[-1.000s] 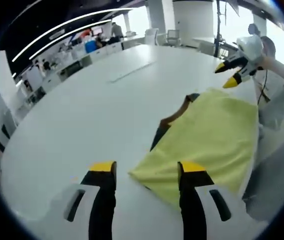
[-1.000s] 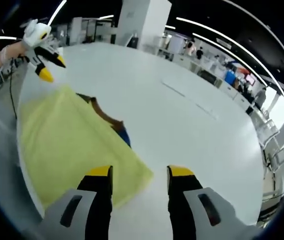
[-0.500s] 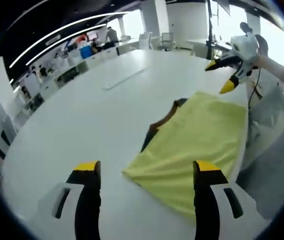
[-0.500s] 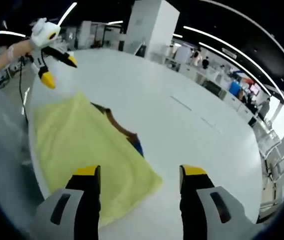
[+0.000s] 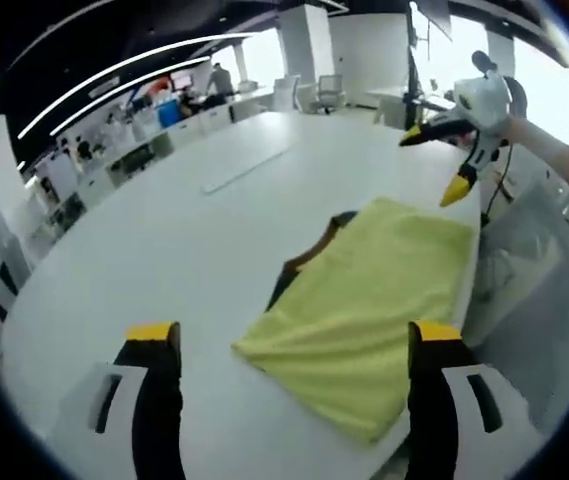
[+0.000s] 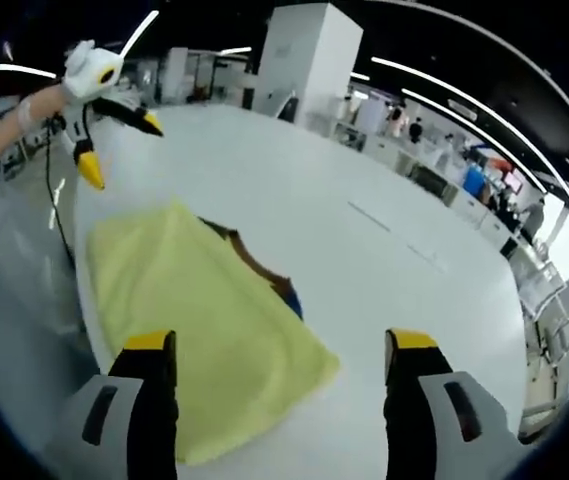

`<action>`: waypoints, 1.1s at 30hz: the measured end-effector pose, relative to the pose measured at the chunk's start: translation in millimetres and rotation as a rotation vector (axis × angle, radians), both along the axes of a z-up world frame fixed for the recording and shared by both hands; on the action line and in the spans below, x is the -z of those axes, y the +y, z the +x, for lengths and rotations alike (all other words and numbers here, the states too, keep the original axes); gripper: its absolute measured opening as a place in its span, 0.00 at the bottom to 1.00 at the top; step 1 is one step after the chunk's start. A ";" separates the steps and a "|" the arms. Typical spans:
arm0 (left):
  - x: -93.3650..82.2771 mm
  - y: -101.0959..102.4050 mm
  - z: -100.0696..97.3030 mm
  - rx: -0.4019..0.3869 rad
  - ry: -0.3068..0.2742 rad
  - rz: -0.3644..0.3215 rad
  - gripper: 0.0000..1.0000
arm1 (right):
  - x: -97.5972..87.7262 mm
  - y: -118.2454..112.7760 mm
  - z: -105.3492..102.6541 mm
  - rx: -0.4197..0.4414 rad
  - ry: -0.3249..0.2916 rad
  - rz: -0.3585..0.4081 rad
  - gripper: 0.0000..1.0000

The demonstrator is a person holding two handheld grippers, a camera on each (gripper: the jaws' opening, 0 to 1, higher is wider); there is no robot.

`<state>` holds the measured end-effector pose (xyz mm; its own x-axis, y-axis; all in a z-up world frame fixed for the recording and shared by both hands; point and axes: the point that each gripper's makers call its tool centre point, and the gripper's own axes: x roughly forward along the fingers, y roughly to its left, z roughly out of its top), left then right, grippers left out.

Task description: Fold the garment on the visible template until the final outline fits inside the template.

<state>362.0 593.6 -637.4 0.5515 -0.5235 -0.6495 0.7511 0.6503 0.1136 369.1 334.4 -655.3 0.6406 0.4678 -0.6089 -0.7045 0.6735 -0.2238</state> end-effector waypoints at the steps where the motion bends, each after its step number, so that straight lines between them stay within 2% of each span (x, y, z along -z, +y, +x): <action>1: -0.7 -0.9 -1.0 0.005 -0.005 -0.001 0.98 | -1.3 0.6 -1.5 0.002 0.004 0.009 0.91; 9: 1.3 0.1 -10.0 0.000 0.007 0.003 1.00 | -0.1 0.4 -12.8 0.002 0.019 -0.001 1.00; 11: 1.7 0.1 -14.7 0.004 0.011 -0.005 1.00 | -0.2 -0.6 -14.3 0.007 0.022 0.001 1.00; 14: -0.4 -3.2 -19.9 0.004 0.022 -0.045 1.00 | -2.6 1.9 -17.3 0.022 0.038 0.051 1.00; 17: -2.8 -0.8 -22.8 -0.007 0.017 -0.047 1.00 | -6.7 3.1 -18.6 0.030 0.028 0.066 1.00; 23: -5.3 7.3 -27.8 -0.048 0.017 -0.066 0.99 | -2.3 -2.3 -24.1 0.042 0.041 0.054 1.00; 29: -5.3 7.3 -35.1 -0.061 0.022 -0.092 1.00 | 2.3 -6.4 -31.4 0.056 0.062 0.045 1.00; 33: 1.5 7.3 -40.9 -0.071 0.036 -0.091 1.00 | 4.5 -5.9 -35.9 0.062 0.074 0.052 1.00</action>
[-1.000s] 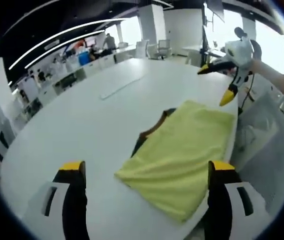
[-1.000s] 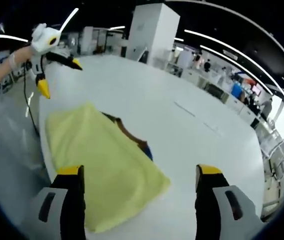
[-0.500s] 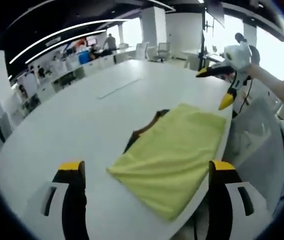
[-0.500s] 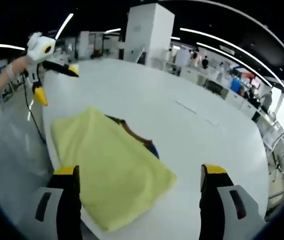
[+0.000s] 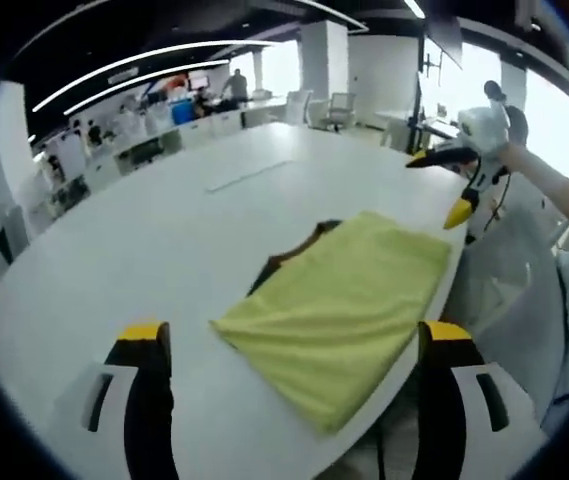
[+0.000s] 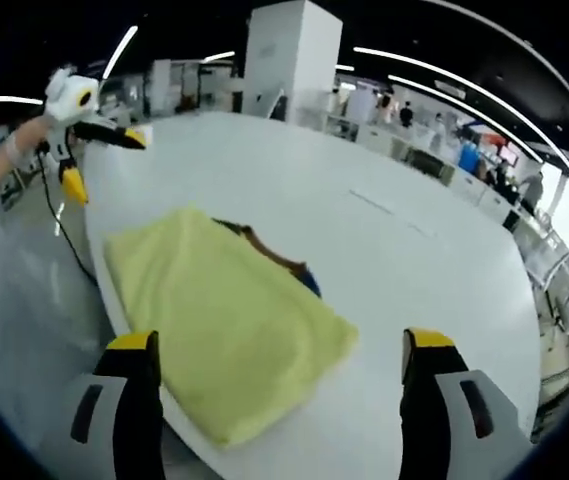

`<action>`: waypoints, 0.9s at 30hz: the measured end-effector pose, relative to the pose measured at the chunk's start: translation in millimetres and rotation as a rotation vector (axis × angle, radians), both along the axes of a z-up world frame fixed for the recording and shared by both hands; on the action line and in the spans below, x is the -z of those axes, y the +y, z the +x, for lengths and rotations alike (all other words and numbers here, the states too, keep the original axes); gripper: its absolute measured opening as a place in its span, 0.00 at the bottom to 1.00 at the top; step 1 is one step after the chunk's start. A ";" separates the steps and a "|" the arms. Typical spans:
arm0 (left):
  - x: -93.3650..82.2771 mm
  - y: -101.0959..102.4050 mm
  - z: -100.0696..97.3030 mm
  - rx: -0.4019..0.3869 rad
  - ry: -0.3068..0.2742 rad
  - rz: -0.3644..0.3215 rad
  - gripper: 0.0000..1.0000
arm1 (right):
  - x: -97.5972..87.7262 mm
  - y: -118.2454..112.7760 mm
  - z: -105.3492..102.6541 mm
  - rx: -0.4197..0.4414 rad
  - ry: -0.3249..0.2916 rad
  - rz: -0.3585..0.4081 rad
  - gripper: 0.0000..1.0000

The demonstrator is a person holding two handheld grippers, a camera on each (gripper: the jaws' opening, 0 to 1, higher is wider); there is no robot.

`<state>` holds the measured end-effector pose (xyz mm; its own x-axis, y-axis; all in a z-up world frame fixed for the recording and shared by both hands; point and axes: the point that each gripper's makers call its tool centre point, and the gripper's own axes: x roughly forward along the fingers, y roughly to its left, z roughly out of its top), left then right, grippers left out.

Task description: Fold the garment on the visible template until the final outline fits inside the template.

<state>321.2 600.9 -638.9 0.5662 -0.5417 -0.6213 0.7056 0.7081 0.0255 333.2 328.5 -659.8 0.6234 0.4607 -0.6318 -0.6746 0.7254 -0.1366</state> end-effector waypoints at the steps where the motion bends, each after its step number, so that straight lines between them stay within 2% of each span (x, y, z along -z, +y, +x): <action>1: 1.8 -0.9 -2.3 0.003 0.010 -0.004 1.00 | 1.0 -0.8 -1.3 0.002 0.002 -0.006 1.00; 8: 8.6 2.8 -7.3 -0.042 0.038 -0.043 0.99 | 3.0 -7.6 -5.3 0.037 0.004 0.003 1.00; 13: 15.7 7.7 -13.5 -0.062 0.067 -0.060 0.93 | 10.7 -14.6 -10.9 0.056 0.035 0.005 1.00; 18: 21.6 10.9 -19.4 -0.083 0.077 -0.070 0.91 | 16.8 -16.4 -16.4 0.071 0.059 0.015 1.00; 21: 25.3 13.3 -24.8 -0.084 0.083 -0.065 0.86 | 19.7 -17.2 -18.2 0.079 0.070 0.020 1.00; 24: 26.1 13.3 -27.1 -0.088 0.081 -0.078 0.89 | 22.4 -17.8 -21.0 0.076 0.079 0.014 0.99; 27: 26.1 13.2 -28.4 -0.096 0.086 -0.094 0.85 | 25.0 -17.9 -23.9 0.074 0.090 0.012 0.94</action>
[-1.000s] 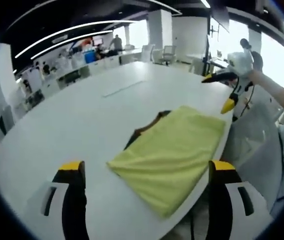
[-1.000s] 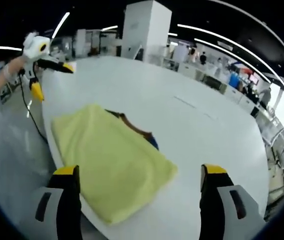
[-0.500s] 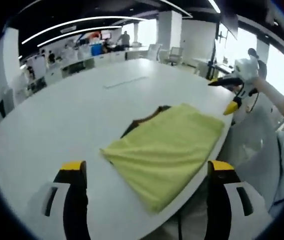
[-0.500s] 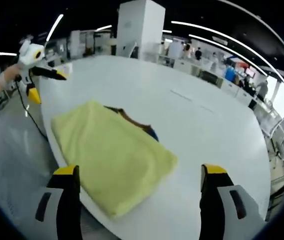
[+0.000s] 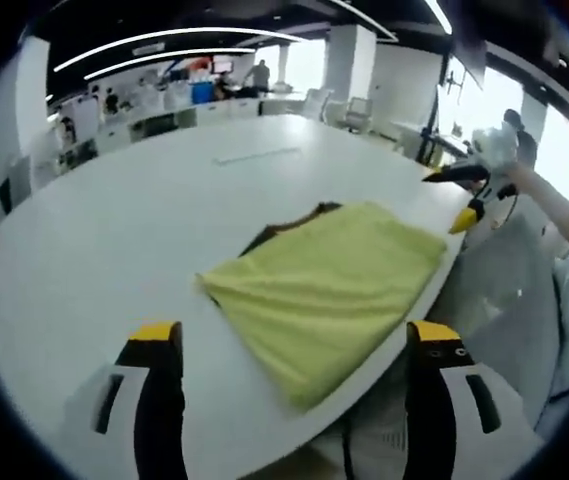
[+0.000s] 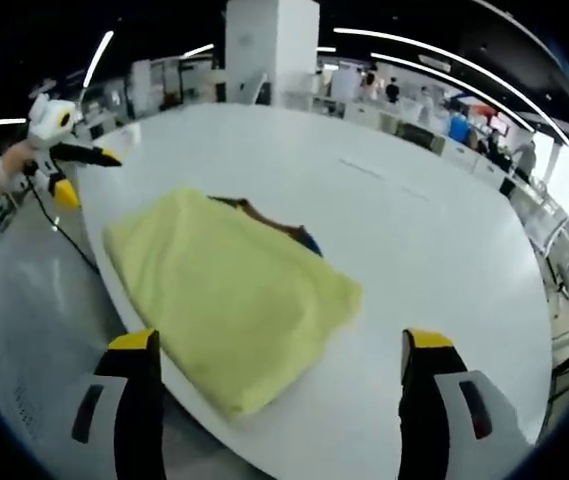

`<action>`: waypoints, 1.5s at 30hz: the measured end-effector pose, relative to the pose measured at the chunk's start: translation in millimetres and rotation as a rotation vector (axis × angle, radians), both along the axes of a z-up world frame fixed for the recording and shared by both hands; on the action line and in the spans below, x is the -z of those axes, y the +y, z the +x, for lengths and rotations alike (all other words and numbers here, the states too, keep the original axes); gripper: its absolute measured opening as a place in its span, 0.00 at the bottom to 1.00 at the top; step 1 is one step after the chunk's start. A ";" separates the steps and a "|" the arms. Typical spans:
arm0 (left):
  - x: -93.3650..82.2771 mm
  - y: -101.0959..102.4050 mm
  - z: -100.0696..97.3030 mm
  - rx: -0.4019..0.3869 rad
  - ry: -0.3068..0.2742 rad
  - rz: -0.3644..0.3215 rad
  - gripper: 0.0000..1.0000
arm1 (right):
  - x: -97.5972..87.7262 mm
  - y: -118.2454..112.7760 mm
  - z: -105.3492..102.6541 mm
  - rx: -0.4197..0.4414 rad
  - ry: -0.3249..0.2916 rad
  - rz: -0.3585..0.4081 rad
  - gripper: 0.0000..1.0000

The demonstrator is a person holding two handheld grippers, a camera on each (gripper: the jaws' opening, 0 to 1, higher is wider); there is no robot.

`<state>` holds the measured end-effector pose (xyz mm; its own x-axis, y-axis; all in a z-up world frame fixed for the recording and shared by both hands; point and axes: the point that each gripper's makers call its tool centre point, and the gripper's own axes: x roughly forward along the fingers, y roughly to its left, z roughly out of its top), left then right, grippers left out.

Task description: Fold the garment on the visible template until the final outline fits inside the template.

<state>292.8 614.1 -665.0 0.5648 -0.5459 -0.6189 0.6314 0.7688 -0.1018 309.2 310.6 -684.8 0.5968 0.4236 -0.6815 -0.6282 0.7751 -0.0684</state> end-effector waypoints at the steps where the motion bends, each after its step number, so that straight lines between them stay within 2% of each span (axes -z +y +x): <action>1: 1.5 0.3 -1.4 -0.002 0.010 -0.002 0.82 | 0.7 -0.3 -0.7 0.000 0.001 -0.002 0.93; 6: 7.8 0.4 -6.0 -0.004 0.033 -0.004 0.72 | 4.8 -1.8 -4.5 0.010 0.017 0.009 0.90; 9: 10.8 1.2 -7.8 -0.013 0.042 -0.011 0.70 | 7.5 -3.5 -6.7 0.014 0.027 0.012 0.87; 19: 27.0 4.5 -14.2 -0.035 0.111 -0.052 0.54 | 18.3 -9.5 -13.9 0.034 0.063 0.025 0.80; 22: 35.8 7.9 -13.4 -0.051 0.132 -0.049 0.53 | 21.9 -10.2 -15.2 0.036 0.067 0.020 0.76; 25: 43.0 9.3 -16.3 -0.052 0.161 -0.037 0.45 | 25.8 -7.9 -17.6 0.032 0.084 0.028 0.74; 30: 49.4 7.0 -19.2 -0.068 0.201 -0.073 0.35 | 29.6 -6.1 -20.0 0.024 0.098 0.034 0.66; 33: 55.1 10.0 -18.5 -0.092 0.222 -0.069 0.36 | 32.8 -7.0 -20.5 0.034 0.114 0.041 0.68; 41: 67.1 8.6 -21.8 -0.099 0.278 -0.077 0.29 | 38.7 -7.3 -21.6 0.032 0.141 0.047 0.59; 45: 72.2 13.3 -20.6 -0.129 0.293 -0.077 0.26 | 41.7 -5.8 -22.5 0.032 0.154 0.059 0.54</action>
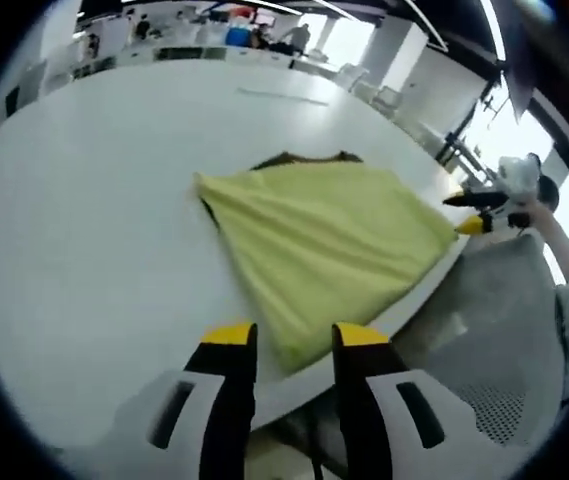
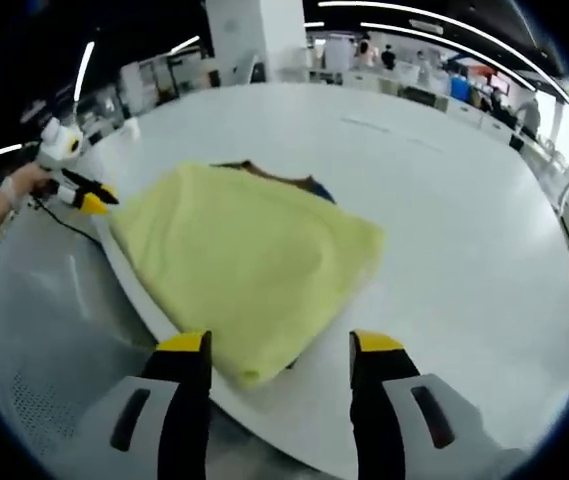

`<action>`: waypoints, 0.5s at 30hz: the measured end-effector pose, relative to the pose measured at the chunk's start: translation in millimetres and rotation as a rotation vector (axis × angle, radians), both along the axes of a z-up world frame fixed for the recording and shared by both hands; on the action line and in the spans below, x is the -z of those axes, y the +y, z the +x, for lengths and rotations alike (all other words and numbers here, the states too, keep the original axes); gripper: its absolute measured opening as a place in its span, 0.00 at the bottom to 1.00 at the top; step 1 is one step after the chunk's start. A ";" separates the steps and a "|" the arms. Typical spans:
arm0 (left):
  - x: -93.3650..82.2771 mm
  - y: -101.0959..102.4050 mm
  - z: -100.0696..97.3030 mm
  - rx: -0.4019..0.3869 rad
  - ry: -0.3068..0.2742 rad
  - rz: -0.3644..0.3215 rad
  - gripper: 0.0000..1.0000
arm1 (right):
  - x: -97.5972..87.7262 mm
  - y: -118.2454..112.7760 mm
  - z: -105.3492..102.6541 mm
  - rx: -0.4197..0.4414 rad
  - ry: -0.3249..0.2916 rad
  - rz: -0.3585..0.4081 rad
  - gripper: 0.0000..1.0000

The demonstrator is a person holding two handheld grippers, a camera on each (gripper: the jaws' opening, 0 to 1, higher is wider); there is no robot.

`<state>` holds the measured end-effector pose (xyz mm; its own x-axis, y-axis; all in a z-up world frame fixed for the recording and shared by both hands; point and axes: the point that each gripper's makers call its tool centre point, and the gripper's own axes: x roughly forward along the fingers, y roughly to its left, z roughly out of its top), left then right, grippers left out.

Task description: Fold the garment on the visible template until the final outline fits inside the template.

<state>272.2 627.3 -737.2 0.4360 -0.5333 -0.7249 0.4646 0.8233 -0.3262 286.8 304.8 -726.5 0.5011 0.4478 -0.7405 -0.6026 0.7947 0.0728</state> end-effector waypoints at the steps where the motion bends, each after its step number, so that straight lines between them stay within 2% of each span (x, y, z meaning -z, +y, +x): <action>1: 0.1 0.1 0.0 -0.003 0.002 -0.003 0.25 | 0.9 0.5 -0.6 0.000 0.004 0.002 0.52; 10: 5.9 -2.1 -3.5 -0.009 0.041 -0.009 0.15 | 12.3 -3.1 -5.1 0.038 0.044 0.037 0.43; 15: 6.1 -3.7 -1.8 -0.018 0.042 -0.018 0.11 | 17.9 -11.0 -6.9 0.059 0.063 0.033 0.40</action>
